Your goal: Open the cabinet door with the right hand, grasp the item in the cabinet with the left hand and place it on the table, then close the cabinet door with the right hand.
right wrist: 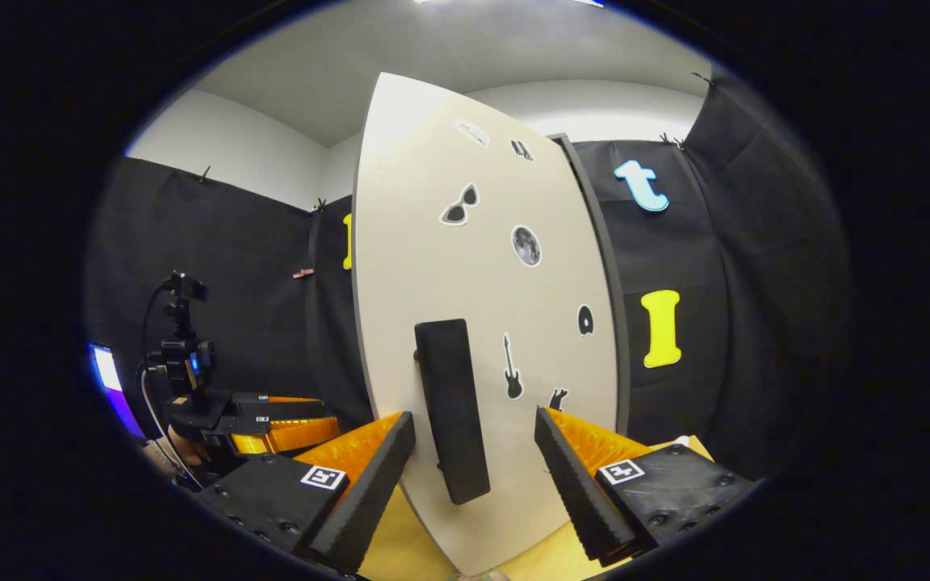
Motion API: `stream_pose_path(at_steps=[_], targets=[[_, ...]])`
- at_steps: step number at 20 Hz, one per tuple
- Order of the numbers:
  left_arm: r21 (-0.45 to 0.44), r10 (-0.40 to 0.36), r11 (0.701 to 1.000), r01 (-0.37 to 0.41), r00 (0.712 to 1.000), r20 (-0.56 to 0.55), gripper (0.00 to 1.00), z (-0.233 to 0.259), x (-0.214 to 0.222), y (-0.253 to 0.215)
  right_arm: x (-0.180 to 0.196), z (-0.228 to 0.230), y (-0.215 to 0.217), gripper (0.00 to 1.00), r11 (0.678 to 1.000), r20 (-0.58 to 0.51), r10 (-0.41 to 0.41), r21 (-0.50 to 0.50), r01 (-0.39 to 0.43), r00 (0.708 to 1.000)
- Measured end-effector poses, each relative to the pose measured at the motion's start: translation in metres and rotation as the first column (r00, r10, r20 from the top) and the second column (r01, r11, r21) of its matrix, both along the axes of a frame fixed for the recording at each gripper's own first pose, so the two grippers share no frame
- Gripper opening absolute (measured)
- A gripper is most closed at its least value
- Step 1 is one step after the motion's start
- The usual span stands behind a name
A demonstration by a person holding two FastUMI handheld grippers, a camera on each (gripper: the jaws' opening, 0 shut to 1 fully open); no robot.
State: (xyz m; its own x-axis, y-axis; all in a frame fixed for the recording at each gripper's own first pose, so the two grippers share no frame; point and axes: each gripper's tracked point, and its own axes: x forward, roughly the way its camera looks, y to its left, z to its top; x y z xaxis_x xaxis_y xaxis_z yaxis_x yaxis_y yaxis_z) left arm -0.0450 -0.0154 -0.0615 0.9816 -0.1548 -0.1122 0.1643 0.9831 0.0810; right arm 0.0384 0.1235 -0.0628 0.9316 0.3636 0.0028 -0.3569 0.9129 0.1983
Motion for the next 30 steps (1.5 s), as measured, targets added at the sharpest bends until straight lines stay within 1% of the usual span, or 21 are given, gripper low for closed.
stream_pose_path(at_steps=[3,5,8,9,11,13,14,15,16,18,19,20,21,22,24,27,30], targets=[[-0.023,-0.062,0.998,0.062,0.998,-0.009,0.94,-0.003,-0.002,0.005,0.004,-0.005,0.016,0.98,1.0,-0.004,-0.009,-0.027,0.009,1.0],[-0.038,-0.078,0.996,0.078,0.997,-0.01,0.94,-0.005,-0.003,0.008,-0.001,-0.006,0.018,0.98,0.999,0.006,-0.017,-0.032,0.018,1.0],[-0.055,-0.088,0.995,0.086,0.996,-0.022,0.95,-0.007,0.0,0.01,-0.021,-0.006,-0.001,0.98,0.999,-0.005,-0.036,-0.019,0.036,0.999],[-0.068,-0.094,0.993,0.092,0.995,-0.027,0.95,-0.008,0.003,0.007,-0.028,-0.004,-0.016,0.98,0.997,-0.009,-0.067,-0.024,0.066,0.998],[-0.102,-0.107,0.989,0.106,0.994,-0.006,0.94,-0.002,0.012,0.001,-0.03,-0.004,-0.055,0.98,0.985,-0.017,-0.172,-0.035,0.171,0.985],[-0.12,-0.079,0.99,0.078,0.997,-0.01,0.94,0.001,0.019,0.003,-0.026,-0.004,-0.084,0.98,0.967,-0.012,-0.254,-0.035,0.254,0.967],[-0.127,-0.061,0.99,0.06,0.998,-0.002,0.95,0.006,0.023,0.0,-0.025,-0.004,-0.093,0.98,0.964,-0.009,-0.266,-0.024,0.266,0.964],[-0.135,-0.031,0.99,0.032,0.999,0.011,0.92,0.012,0.025,-0.001,-0.018,-0.004,-0.1,0.98,0.962,-0.003,-0.274,-0.009,0.274,0.962],[-0.137,0.009,0.991,-0.006,1.0,0.026,0.95,0.016,0.027,-0.002,-0.013,-0.001,-0.108,0.98,0.959,-0.001,-0.284,0.0,0.284,0.959],[-0.119,0.119,0.987,-0.112,0.992,0.05,0.95,0.02,0.032,0.004,-0.001,-0.002,-0.121,0.98,0.957,-0.006,-0.29,-0.006,0.29,0.957],[-0.108,0.15,0.984,-0.143,0.987,0.062,0.92,0.021,0.035,0.002,0.002,-0.002,-0.125,1.0,0.957,-0.003,-0.29,-0.015,0.29,0.957],[-0.103,0.158,0.983,-0.151,0.985,0.073,0.95,0.022,0.039,-0.009,0.007,-0.002,-0.129,0.98,0.957,0.005,-0.287,-0.027,0.287,0.958],[-0.097,0.16,0.984,-0.153,0.984,0.074,0.92,0.022,0.041,-0.017,0.01,-0.004,-0.132,0.98,0.958,0.009,-0.282,-0.041,0.282,0.959],[-0.087,0.165,0.984,-0.158,0.984,0.074,0.95,0.022,0.041,-0.021,0.011,-0.006,-0.134,0.98,0.96,0.007,-0.276,-0.055,0.276,0.961],[-0.082,0.172,0.983,-0.165,0.982,0.079,0.95,0.022,0.043,-0.027,0.012,-0.01,-0.136,0.98,0.963,0.0,-0.262,-0.063,0.262,0.965],[-0.127,0.182,0.977,-0.173,0.981,0.067,0.95,0.018,0.048,-0.031,0.015,-0.012,-0.141,0.98,0.963,0.011,-0.261,-0.073,0.261,0.965],[-0.151,0.21,0.968,-0.2,0.976,0.052,0.94,0.014,0.054,-0.024,0.016,-0.009,-0.139,0.98,0.967,0.038,-0.242,-0.076,0.244,0.97]])
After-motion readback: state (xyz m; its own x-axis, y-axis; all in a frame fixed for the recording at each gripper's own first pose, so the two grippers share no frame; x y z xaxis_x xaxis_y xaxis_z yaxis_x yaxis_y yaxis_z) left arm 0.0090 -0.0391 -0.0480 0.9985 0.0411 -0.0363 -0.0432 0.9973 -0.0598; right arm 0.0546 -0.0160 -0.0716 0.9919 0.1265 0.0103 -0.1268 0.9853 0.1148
